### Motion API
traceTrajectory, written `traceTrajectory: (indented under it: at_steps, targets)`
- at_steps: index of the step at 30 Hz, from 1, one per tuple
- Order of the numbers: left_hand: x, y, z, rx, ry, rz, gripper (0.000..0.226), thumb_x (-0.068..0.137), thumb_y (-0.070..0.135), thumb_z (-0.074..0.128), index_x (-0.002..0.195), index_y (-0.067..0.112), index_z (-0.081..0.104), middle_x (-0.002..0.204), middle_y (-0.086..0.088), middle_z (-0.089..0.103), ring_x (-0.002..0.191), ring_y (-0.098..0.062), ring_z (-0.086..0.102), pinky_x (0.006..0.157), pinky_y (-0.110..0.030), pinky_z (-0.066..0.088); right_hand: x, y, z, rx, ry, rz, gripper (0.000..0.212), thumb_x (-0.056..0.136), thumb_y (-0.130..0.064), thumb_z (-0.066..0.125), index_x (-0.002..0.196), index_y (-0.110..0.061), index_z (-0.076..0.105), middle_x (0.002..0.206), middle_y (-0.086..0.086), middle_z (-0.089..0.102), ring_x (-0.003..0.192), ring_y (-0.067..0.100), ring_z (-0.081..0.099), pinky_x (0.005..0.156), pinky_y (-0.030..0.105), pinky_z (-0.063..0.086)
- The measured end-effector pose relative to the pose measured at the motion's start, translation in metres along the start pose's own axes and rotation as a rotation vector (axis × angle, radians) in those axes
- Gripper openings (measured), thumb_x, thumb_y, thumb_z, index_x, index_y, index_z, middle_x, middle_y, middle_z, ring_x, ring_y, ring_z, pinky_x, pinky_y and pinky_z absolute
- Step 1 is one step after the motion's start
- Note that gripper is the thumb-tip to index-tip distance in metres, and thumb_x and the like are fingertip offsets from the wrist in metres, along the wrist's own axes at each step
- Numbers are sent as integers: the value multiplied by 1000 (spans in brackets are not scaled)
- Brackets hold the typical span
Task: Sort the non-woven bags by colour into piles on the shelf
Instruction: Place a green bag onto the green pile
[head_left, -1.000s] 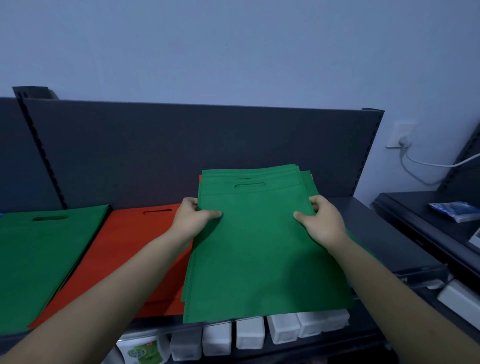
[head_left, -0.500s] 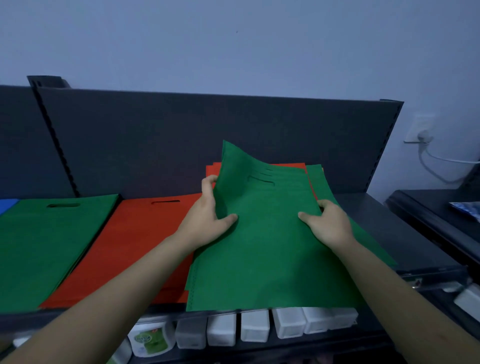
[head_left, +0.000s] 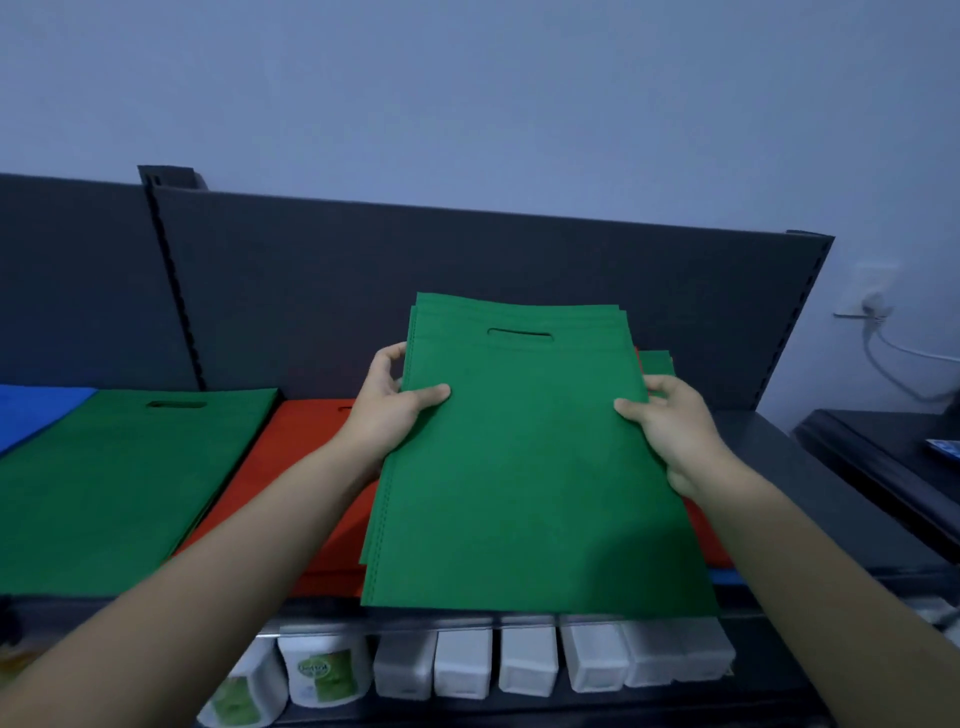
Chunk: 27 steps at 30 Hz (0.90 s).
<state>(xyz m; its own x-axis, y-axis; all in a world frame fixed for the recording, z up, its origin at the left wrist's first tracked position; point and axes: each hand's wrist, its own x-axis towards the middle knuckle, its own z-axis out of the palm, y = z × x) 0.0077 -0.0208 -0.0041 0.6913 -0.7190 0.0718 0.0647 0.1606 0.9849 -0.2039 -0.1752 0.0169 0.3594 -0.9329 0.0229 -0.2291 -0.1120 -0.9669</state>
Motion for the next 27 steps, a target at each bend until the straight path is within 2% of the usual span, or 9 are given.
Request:
traceTrajectory:
  at_steps: [4,8,12,15,19,21,23,25,27]
  targets:
    - [-9,12,-42,-5,63,-79,44,90,9,65,128,21,45,109,-7,68,79,-22,71,53,-31,56,-13,-18,37,100,-31,-31,25,92,0,59,114,-11,55,101,9,69,89,25,68,79,43,56]
    - [-18,21,-105,66,101,-94,50,92,7,60,136,20,41,108,-3,68,82,-24,71,60,-33,58,-32,-35,93,149,-83,-8,18,92,-3,61,107,-11,57,99,13,70,89,31,69,81,51,56]
    - [-28,31,-182,131,175,-62,51,93,7,62,138,18,40,99,6,66,75,-13,70,52,-24,55,-57,-45,167,146,-151,11,9,93,-11,62,101,-8,59,100,16,69,86,30,68,79,49,57]
    - [-38,41,-239,181,204,-84,46,93,11,63,132,22,43,91,6,67,68,-13,69,50,-25,55,-76,-47,222,127,-193,23,10,94,-18,62,98,-8,60,101,14,69,90,31,68,81,49,56]
    - [-42,53,-320,260,164,-172,48,87,10,68,127,23,46,97,-5,71,75,-22,70,64,-33,57,-97,-45,294,169,-213,106,20,94,-24,61,107,-8,61,102,11,69,94,30,67,83,50,56]
    - [-37,53,-350,327,156,-208,53,85,5,69,128,22,43,96,-7,69,80,-28,69,72,-39,56,-102,-41,325,170,-215,149,29,92,-25,63,116,-8,61,114,11,67,106,31,63,93,55,50]
    - [-27,48,-375,404,158,-208,59,85,4,69,135,16,40,98,-5,66,83,-29,67,73,-39,55,-102,-35,353,157,-211,178,42,89,-23,66,126,-9,55,128,13,60,117,33,57,101,56,44]
    - [-16,39,-393,536,177,-163,62,86,7,69,139,12,38,111,-6,61,87,-27,64,73,-36,52,-105,-31,376,98,-195,150,54,86,-17,70,135,-9,47,135,12,54,121,32,54,104,53,43]
    - [-6,30,-404,731,179,-92,62,86,13,69,140,12,38,127,-8,54,96,-23,57,76,-33,46,-111,-28,392,-25,-149,46,57,84,-14,73,135,-12,47,136,7,50,121,29,53,103,47,45]
